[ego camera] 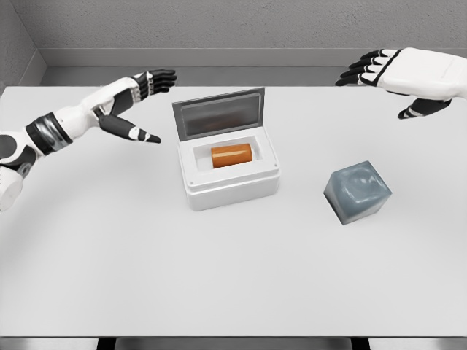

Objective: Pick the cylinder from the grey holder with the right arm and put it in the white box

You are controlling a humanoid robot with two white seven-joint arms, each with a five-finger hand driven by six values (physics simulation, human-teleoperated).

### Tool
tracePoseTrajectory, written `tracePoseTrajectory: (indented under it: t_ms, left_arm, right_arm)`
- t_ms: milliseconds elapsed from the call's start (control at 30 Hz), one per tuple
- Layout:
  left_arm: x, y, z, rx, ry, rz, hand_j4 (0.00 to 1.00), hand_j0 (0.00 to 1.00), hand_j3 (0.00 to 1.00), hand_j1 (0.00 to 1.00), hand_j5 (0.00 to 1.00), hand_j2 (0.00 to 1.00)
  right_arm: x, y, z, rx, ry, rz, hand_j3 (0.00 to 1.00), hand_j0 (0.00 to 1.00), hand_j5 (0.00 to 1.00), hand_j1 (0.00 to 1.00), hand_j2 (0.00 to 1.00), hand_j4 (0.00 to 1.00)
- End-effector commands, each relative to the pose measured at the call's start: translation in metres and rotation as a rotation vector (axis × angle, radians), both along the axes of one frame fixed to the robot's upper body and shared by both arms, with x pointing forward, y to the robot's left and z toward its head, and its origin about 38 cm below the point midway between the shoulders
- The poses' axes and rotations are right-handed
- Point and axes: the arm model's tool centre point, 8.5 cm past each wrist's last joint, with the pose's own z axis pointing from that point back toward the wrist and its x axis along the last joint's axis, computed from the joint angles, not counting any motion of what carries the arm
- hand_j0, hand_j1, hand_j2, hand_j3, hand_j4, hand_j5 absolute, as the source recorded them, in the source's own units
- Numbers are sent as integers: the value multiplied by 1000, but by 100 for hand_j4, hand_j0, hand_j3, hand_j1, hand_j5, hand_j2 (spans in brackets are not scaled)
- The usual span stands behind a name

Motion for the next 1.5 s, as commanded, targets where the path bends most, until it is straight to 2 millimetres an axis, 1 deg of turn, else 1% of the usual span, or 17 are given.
tracePoseTrajectory:
  t_ms: [0,67,167,233,267,500,833,1033,1100,1167,1200,1267,1467]
  left_arm:
    - [4,-5,-7,-10,25,11,100,100,100,100,100,100]
    - [6,-12,-10,-6,27,7,100,100,100,100,100,100]
    - [8,-11,-11,-7,41,20,100,100,100,100,100,100]
    - [10,-10,-12,-4,55,27,100,100,100,100,100,100]
    - [10,-9,-14,-1,60,34,100,100,100,100,100,100]
    - [11,-19,-17,14,58,20,100,100,100,100,100,100]
    - [9,-19,-15,10,48,8,100,100,100,100,100,100]
    - [7,-18,-19,8,57,9,100,100,100,100,100,100]
    - [7,-18,-19,8,57,9,100,100,100,100,100,100]
    - [6,-20,-18,6,54,3,100,100,100,100,100,100]
    - [3,-24,-14,2,43,-16,100,100,100,100,100,100]
    - [-2,-24,-12,3,37,-34,100,100,100,100,100,100]
    - [-3,-25,-11,3,32,-39,100,100,100,100,100,100]
  right_arm:
    - [1,-2,0,4,4,-8,100,100,100,100,100,100]
    - [1,-2,-1,5,7,-10,100,100,100,100,100,100]
    - [2,-1,-2,9,7,-9,100,100,100,100,100,100]
    - [4,2,-13,-6,37,-1,100,100,100,100,100,100]
    - [4,3,-14,-13,39,-1,100,100,100,100,100,100]
    - [4,4,-13,-14,34,0,100,100,100,100,100,100]
    - [5,4,-12,-17,33,0,100,100,100,100,100,100]
    - [5,4,-13,-17,34,1,100,100,100,100,100,100]
    - [5,7,-12,-16,32,8,100,100,100,100,100,100]
    - [6,11,-16,-21,42,17,100,100,100,100,100,100]
    - [6,11,-14,-21,37,17,100,100,100,100,100,100]
    - [6,12,-13,-19,36,20,100,100,100,100,100,100]
    - [6,10,-12,-24,35,16,100,100,100,100,100,100]
